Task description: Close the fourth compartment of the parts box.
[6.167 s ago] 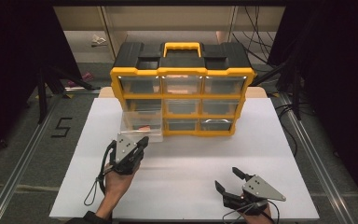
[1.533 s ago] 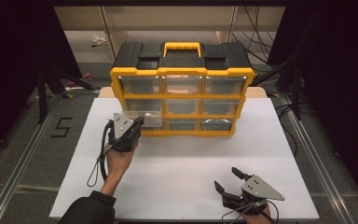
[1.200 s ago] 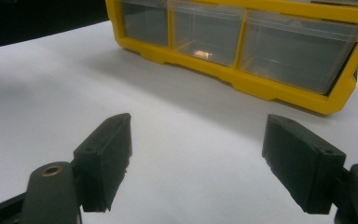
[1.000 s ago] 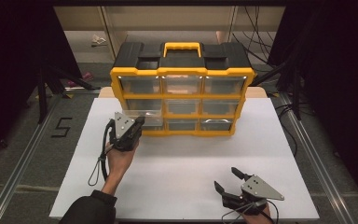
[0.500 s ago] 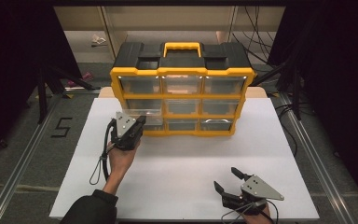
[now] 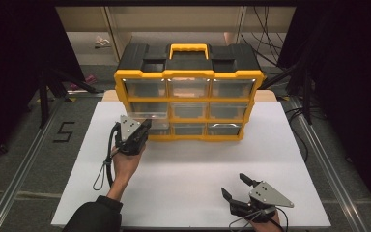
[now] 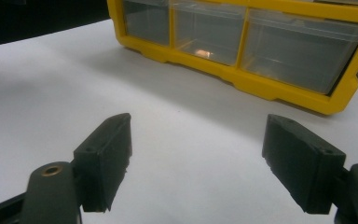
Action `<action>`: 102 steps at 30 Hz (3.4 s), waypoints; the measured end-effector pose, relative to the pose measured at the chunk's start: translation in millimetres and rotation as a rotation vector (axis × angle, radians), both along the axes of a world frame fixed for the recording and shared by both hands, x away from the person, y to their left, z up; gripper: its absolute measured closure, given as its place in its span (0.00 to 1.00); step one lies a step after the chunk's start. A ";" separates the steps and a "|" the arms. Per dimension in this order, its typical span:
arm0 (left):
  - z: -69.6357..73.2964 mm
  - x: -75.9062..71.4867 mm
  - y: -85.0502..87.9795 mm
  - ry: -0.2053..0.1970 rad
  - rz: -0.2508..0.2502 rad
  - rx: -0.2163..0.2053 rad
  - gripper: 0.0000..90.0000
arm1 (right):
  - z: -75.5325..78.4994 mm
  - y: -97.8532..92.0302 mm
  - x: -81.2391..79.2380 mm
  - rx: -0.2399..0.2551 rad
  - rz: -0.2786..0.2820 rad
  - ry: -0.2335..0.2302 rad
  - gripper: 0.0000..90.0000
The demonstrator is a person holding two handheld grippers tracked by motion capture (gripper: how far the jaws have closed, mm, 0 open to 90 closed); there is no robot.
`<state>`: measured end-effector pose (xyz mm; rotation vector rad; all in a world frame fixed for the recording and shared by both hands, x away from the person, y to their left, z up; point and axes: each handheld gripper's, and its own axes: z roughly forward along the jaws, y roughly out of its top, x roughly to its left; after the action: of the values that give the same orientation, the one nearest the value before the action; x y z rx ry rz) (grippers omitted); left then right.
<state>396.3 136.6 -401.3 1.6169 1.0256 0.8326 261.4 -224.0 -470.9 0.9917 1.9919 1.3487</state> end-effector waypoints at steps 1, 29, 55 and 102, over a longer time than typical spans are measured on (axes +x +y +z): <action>-0.1 0.2 0.1 0.000 0.000 -0.001 1.00 | 0.0 0.0 0.0 0.000 0.000 0.000 0.28; -6.8 11.4 1.2 0.018 0.014 -0.003 1.00 | 0.2 -0.1 -0.1 0.000 -0.001 -0.001 0.28; -19.5 31.4 4.0 0.053 0.041 -0.029 1.00 | 0.2 0.0 -0.1 0.000 -0.001 -0.003 0.28; -20.0 41.8 7.8 0.049 0.038 -0.065 1.00 | -0.4 1.3 -0.5 -0.018 0.005 -0.007 0.28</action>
<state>438.1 144.3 -421.3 1.5734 1.1099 0.7808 260.9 -222.7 -471.4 0.9727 1.9991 1.3336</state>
